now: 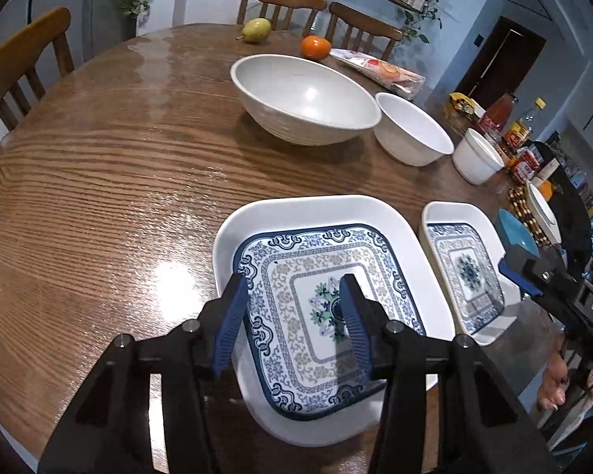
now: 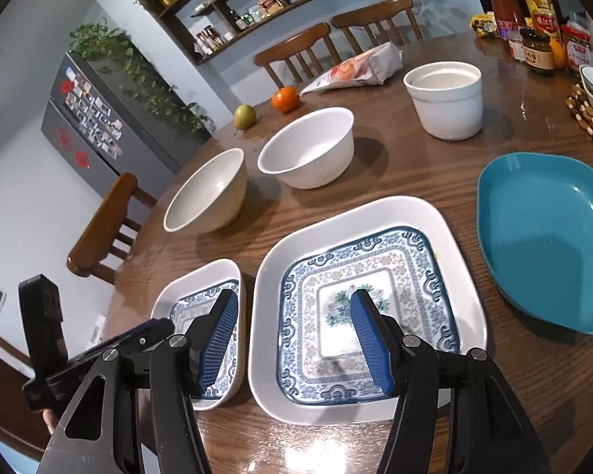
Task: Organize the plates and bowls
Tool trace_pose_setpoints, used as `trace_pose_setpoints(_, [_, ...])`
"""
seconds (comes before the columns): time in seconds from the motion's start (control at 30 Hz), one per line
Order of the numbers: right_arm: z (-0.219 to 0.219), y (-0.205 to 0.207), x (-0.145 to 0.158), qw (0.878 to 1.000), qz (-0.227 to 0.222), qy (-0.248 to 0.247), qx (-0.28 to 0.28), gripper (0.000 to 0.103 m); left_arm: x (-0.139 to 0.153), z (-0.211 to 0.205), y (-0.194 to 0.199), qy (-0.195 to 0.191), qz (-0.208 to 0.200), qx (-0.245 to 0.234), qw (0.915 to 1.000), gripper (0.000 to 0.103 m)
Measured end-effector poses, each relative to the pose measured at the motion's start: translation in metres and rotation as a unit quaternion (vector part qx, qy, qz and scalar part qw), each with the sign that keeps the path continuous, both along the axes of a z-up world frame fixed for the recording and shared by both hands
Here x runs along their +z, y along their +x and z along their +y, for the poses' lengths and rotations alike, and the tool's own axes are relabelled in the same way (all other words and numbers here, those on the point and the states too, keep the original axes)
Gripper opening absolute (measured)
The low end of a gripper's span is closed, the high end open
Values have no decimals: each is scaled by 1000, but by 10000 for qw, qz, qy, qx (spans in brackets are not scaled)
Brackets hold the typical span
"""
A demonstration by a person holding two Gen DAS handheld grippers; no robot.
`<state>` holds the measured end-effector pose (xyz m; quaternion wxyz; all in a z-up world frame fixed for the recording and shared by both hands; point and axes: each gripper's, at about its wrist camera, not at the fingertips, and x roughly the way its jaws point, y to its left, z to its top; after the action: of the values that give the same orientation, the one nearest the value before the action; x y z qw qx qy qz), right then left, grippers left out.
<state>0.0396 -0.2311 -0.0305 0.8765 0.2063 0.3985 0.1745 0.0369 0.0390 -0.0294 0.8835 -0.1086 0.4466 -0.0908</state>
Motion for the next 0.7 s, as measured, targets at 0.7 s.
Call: trace_pose_setpoints(0.7, [-56, -9, 19, 9973, -185, -34, -714, 65, 45, -69, -4, -855, -297, -1121, 9896, 45])
